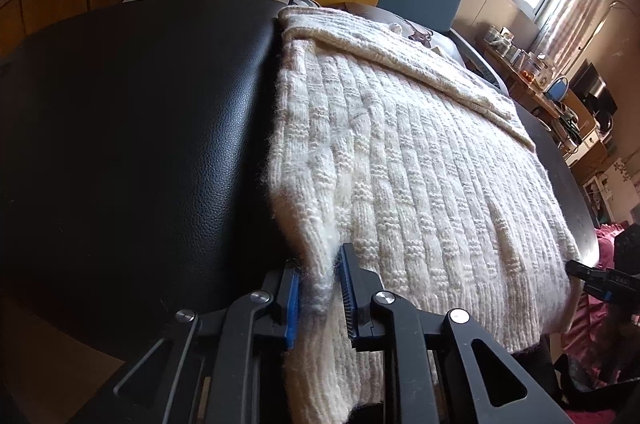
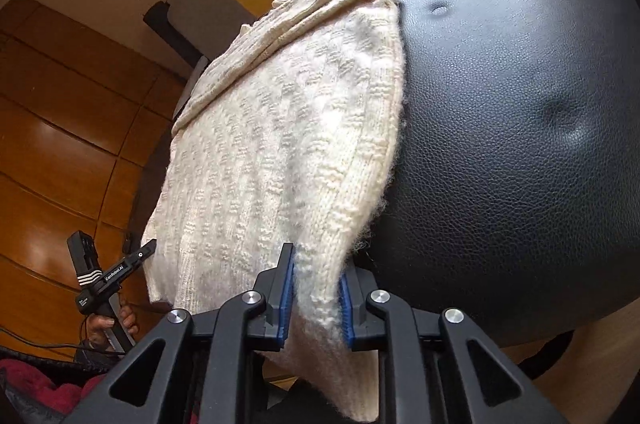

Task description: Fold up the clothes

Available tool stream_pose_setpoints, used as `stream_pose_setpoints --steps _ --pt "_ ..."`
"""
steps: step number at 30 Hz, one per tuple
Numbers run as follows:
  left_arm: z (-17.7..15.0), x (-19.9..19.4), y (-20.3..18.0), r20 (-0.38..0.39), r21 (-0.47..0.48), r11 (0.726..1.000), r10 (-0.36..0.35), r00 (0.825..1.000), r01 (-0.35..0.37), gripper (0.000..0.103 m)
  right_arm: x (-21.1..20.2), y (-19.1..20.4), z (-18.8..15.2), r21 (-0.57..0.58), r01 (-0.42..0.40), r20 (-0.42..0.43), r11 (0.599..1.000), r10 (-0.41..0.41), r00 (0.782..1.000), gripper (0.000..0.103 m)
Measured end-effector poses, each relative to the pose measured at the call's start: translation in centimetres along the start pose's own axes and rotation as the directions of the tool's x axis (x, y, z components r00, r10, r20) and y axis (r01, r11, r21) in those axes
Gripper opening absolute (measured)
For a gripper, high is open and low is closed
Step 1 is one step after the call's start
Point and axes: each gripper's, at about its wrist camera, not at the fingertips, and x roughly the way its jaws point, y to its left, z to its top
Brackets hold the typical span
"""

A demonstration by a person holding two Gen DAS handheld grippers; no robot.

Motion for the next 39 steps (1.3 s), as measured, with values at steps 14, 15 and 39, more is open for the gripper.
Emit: stream_pose_setpoints --steps 14,15,39 --pt "-0.3 -2.0 1.4 0.01 -0.063 0.992 -0.104 0.994 0.105 0.007 0.8 3.5 -0.6 -0.103 0.056 -0.064 0.993 -0.063 0.996 0.013" --pt "-0.4 -2.4 1.7 0.016 -0.075 0.988 -0.131 0.991 0.132 0.007 0.6 3.3 -0.8 -0.089 0.029 -0.058 0.996 -0.034 0.998 0.013" --pt "2.5 -7.6 3.0 0.112 -0.142 0.876 -0.45 0.886 0.462 0.007 -4.6 -0.7 2.8 0.098 -0.136 0.11 0.986 0.126 0.986 0.027"
